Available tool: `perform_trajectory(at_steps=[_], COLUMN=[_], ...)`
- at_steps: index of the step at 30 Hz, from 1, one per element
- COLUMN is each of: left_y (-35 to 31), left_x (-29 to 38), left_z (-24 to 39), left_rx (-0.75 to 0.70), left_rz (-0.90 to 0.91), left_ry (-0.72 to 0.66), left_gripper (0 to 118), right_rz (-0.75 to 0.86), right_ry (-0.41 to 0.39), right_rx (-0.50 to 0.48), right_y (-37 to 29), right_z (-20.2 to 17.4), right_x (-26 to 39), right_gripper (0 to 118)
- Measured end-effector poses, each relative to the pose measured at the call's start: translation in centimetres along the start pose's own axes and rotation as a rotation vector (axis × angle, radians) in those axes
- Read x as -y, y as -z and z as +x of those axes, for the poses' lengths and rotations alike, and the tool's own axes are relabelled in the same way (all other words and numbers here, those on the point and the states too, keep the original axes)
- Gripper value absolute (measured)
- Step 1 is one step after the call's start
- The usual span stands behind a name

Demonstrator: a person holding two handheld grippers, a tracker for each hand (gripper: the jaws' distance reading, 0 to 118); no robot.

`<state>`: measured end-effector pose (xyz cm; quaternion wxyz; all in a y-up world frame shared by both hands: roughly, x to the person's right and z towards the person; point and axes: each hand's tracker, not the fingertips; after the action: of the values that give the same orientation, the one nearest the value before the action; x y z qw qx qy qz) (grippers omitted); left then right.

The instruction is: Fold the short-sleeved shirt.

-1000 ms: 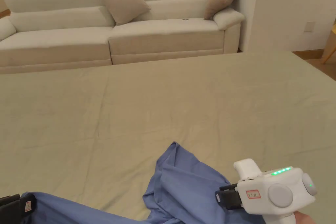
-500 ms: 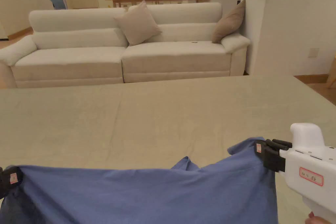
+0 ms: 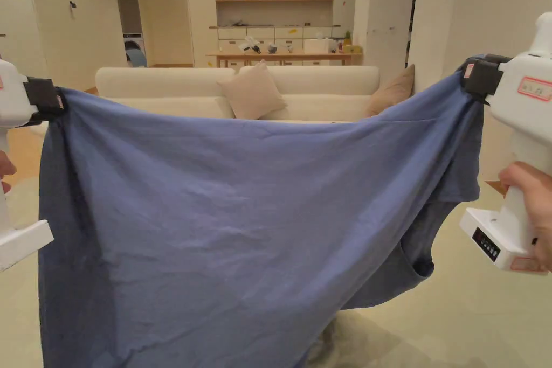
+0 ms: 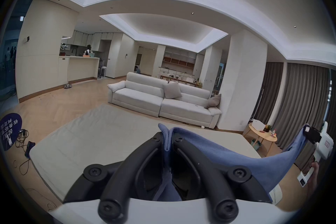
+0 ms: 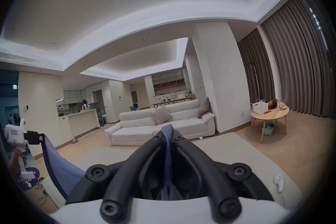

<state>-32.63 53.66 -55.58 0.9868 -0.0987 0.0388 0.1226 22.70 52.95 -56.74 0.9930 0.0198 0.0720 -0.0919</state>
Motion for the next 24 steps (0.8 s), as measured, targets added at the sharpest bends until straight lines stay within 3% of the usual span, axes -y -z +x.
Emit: perform_trajectory(at_steps=[4,6,8,9,11,15,18,24], left_y=[5.3,8.1,10.6,11.5,13.5,17.6,21.4,25.0], left_x=[-1.7,-2.8,-4.3,-5.1,-6.5,-9.3,-11.1,-12.2], left_z=[0.7,1.6,2.7,3.4,4.7,7.0,6.9,8.2], left_rx=[-0.056,-0.077,-0.103,-0.111,-0.135,-0.114,-0.113,-0.107], left_rz=[-0.026,-0.045,-0.056,-0.061,-0.044,-0.015,0.017,0.037], left_ry=[-0.005,0.019,0.095,0.125,0.197,0.190,0.174,0.184], left_gripper=[5,5,5,5,5,5,5,5], right_rz=[0.000,0.024,-0.019,-0.022,0.005,0.007,-0.011,0.024], right_ry=[0.050,0.064,0.086,0.062,-0.029,-0.078,-0.177,-0.172], right_rx=[0.060,0.101,0.197,0.211,0.201,0.251,0.299,0.297], right_y=[4.7,2.3,6.6,6.8,16.4,20.1,23.8,28.3], right_z=[0.0,0.5,1.5,1.5,0.6,-0.6,-0.4,0.9], right_x=[-1.9,-0.8,-2.4,-2.5,-8.2,-10.0,-10.7,-11.5], right_gripper=[5,5,5,5,5,5,5,5])
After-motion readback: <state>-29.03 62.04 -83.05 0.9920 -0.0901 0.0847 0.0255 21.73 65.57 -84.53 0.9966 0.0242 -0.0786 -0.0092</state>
